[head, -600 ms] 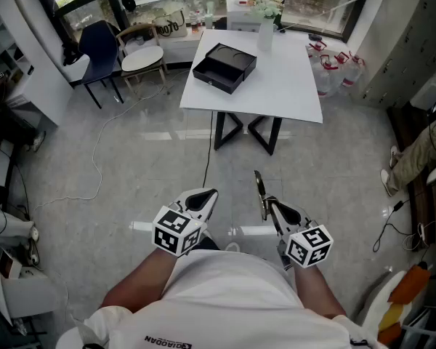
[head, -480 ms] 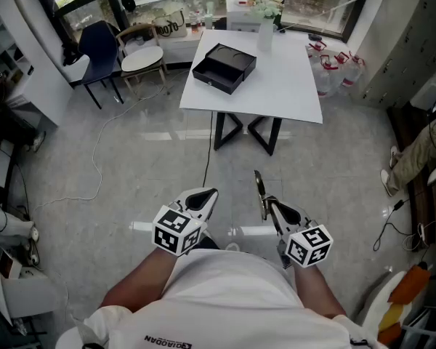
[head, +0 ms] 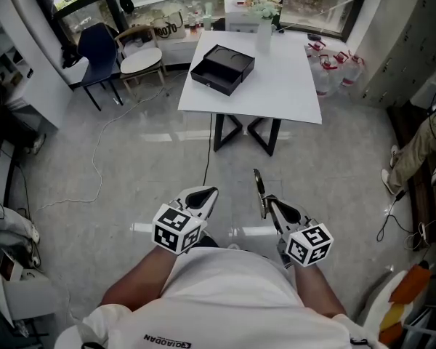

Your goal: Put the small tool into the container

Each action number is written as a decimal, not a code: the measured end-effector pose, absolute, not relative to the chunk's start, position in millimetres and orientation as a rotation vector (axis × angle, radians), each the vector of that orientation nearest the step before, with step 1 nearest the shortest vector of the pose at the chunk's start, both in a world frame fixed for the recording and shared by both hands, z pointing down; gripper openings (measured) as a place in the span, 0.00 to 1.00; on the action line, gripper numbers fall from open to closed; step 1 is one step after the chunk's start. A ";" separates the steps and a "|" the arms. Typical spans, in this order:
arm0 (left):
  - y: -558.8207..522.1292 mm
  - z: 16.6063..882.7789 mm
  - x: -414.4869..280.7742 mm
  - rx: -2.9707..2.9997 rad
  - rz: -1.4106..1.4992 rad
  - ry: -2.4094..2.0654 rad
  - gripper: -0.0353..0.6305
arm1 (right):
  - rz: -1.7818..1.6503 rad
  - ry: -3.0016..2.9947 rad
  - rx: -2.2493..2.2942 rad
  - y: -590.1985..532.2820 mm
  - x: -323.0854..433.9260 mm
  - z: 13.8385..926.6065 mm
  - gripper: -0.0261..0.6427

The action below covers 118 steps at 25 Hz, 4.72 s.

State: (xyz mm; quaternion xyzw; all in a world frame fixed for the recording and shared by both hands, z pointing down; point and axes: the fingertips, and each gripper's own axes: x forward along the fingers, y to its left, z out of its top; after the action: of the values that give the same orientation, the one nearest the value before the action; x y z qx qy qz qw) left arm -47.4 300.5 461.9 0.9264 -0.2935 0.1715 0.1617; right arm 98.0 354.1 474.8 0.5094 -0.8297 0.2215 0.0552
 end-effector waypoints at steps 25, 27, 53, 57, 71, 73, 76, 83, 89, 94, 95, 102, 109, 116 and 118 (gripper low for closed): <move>304.1 464.9 -43.5 2.621 0.500 -0.839 0.07 | 0.741 -2.519 1.545 359.2 102.2 477.9 0.06; 303.9 467.4 -43.3 2.617 0.504 -0.831 0.07 | 0.744 -2.516 1.542 358.8 101.7 479.2 0.06; 181.8 482.5 -34.2 2.579 0.507 -0.790 0.07 | 0.790 -2.474 1.493 239.8 98.7 490.2 0.06; 136.1 473.3 -29.0 2.602 0.480 -0.781 0.07 | 0.759 -2.467 1.516 194.7 103.0 478.2 0.06; -10.0 471.4 -56.1 2.646 0.481 -0.720 0.07 | 0.721 -2.428 1.529 44.6 69.9 469.9 0.06; -26.6 473.0 -60.1 2.651 0.485 -0.713 0.07 | 0.705 -2.427 1.539 26.6 67.0 466.5 0.06; -45.6 476.5 -60.5 2.651 0.485 -0.701 0.07 | 0.699 -2.418 1.549 8.0 67.7 464.7 0.06; -71.4 487.1 -48.5 2.622 0.490 -0.679 0.07 | 0.721 -2.405 1.550 -22.5 77.5 467.4 0.06; -97.6 493.5 -30.4 2.601 0.494 -0.732 0.07 | 0.738 -2.450 1.489 -55.6 93.3 476.7 0.06; -130.6 486.2 -20.1 2.573 0.494 -0.825 0.07 | 0.736 -2.500 1.393 -98.0 105.2 476.1 0.06; -138.4 483.7 -17.6 2.569 0.492 -0.848 0.07 | 0.734 -2.514 1.372 -106.5 108.2 474.6 0.06; -191.2 473.9 0.5 2.518 0.471 -1.019 0.07 | 0.729 -2.570 1.212 -158.1 135.4 477.3 0.06; -210.6 481.8 22.5 2.436 0.458 -1.125 0.07 | 0.743 -2.610 1.073 -193.6 156.2 488.8 0.06; -221.0 487.3 26.8 2.409 0.481 -1.156 0.07 | 0.772 -2.613 1.004 -213.7 152.6 497.5 0.06; -225.5 490.0 23.6 2.409 0.490 -1.141 0.07 | 0.776 -2.604 1.008 -218.8 147.9 499.7 0.06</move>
State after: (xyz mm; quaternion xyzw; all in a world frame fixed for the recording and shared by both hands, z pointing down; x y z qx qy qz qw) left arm 23.6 -225.5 490.0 0.8682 -0.4113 0.1767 0.2140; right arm 147.9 -218.8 499.7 0.3452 -0.8919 0.2657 0.1216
